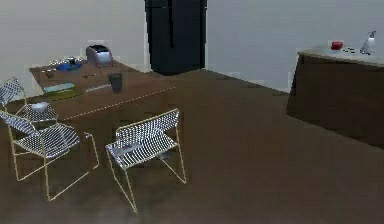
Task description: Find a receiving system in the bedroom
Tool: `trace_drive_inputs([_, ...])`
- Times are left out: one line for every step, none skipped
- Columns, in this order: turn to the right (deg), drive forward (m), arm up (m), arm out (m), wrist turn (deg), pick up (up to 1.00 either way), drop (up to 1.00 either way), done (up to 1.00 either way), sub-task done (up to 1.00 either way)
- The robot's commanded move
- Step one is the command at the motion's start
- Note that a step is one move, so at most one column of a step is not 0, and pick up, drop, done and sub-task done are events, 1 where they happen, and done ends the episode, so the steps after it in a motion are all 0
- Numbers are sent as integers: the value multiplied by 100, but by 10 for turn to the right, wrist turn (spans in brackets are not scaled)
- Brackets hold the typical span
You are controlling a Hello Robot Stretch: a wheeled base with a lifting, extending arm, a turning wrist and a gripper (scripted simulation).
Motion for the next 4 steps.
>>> trace_drive_inputs([30,0,0,0,0,0,0,0,0])
trace_drive_inputs([0,15,0,0,0,0,0,0,0])
trace_drive_inputs([450,0,0,0,0,0,0,0,0])
trace_drive_inputs([390,0,0,0,0,0,0,0,0])
